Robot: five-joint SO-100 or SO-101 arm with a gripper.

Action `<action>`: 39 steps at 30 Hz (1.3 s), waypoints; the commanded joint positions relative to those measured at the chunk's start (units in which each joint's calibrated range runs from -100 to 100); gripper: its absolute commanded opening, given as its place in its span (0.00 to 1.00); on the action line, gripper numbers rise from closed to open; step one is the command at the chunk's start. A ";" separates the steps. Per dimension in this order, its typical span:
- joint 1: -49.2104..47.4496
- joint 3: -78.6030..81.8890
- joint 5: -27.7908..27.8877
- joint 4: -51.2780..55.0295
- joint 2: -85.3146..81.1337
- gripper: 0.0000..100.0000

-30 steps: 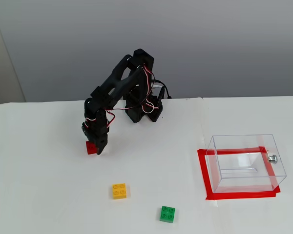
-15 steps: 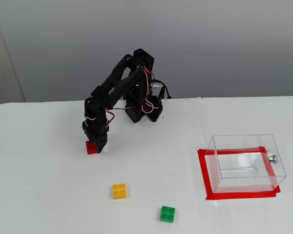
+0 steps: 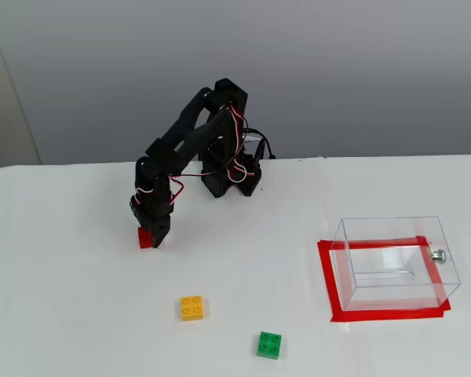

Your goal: Pick the red lego brick and place it into the transparent box

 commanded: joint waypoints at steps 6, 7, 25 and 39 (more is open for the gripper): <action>0.45 -0.62 0.09 -0.17 -0.54 0.12; 0.45 -0.62 0.09 -0.17 -0.79 0.09; -4.95 -2.88 0.61 4.19 -20.99 0.03; -18.92 -25.85 0.56 16.11 -24.47 0.03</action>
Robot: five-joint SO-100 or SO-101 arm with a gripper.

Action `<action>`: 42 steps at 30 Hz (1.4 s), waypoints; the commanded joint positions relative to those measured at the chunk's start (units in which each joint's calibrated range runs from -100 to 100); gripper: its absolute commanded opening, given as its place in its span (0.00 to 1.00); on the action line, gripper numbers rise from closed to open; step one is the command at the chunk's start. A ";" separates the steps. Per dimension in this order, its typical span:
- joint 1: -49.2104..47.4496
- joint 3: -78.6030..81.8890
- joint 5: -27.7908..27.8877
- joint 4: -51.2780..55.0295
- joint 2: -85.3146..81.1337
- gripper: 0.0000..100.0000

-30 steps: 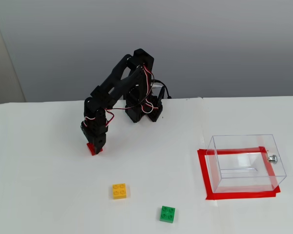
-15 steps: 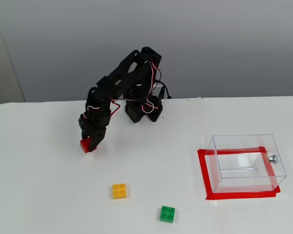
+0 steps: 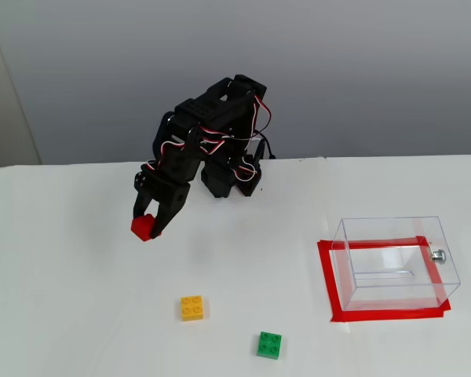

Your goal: Pick the red lego brick and place it into the transparent box

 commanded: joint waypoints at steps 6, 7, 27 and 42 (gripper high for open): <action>-9.60 -11.78 0.21 0.60 -2.06 0.03; -10.86 -12.41 0.27 0.60 -2.14 0.03; -48.42 -18.74 0.27 0.08 -1.80 0.03; -75.18 -18.74 0.27 -0.01 -1.63 0.03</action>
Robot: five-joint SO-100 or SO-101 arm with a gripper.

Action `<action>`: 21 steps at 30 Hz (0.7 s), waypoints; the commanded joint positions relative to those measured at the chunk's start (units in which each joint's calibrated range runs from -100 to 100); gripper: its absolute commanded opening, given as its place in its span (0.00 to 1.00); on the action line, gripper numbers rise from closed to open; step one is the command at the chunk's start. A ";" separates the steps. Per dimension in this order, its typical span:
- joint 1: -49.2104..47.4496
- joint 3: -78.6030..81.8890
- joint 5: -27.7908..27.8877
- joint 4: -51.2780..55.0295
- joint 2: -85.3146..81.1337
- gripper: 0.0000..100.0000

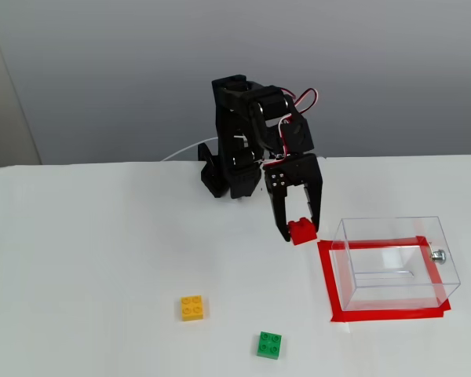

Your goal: Pick the red lego brick and place it into the transparent box

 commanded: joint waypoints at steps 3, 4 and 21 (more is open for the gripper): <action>-10.27 -2.41 0.32 -0.52 0.15 0.03; -12.11 -2.95 0.32 -0.09 1.00 0.03; -30.23 -21.94 0.32 0.26 24.84 0.02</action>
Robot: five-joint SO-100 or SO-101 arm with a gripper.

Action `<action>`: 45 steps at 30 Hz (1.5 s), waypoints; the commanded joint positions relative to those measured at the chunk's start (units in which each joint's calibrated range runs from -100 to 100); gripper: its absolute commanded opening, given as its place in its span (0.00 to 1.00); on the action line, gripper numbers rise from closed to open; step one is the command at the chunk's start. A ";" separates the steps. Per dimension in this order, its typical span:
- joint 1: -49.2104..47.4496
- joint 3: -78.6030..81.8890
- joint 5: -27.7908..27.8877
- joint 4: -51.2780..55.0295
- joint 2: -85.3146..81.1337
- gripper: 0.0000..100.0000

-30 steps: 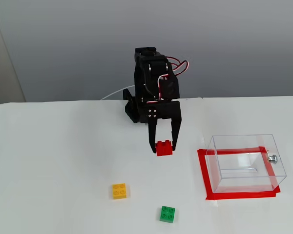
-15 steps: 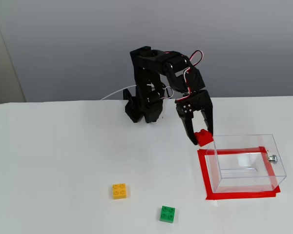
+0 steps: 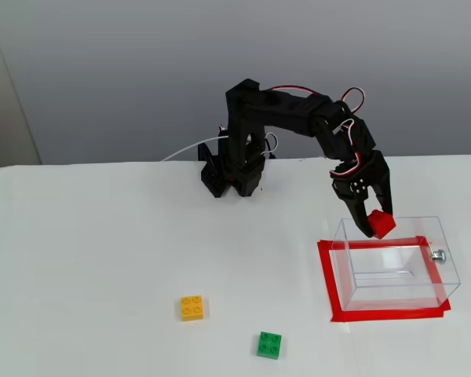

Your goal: Pick the red lego brick and place it into the transparent box

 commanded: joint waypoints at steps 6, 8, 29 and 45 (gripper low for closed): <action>-5.47 -4.04 0.32 0.00 7.78 0.02; -6.29 -4.04 0.32 0.00 9.82 0.03; -9.47 -16.52 0.32 -0.70 23.14 0.03; -10.80 -15.70 0.32 0.00 23.14 0.33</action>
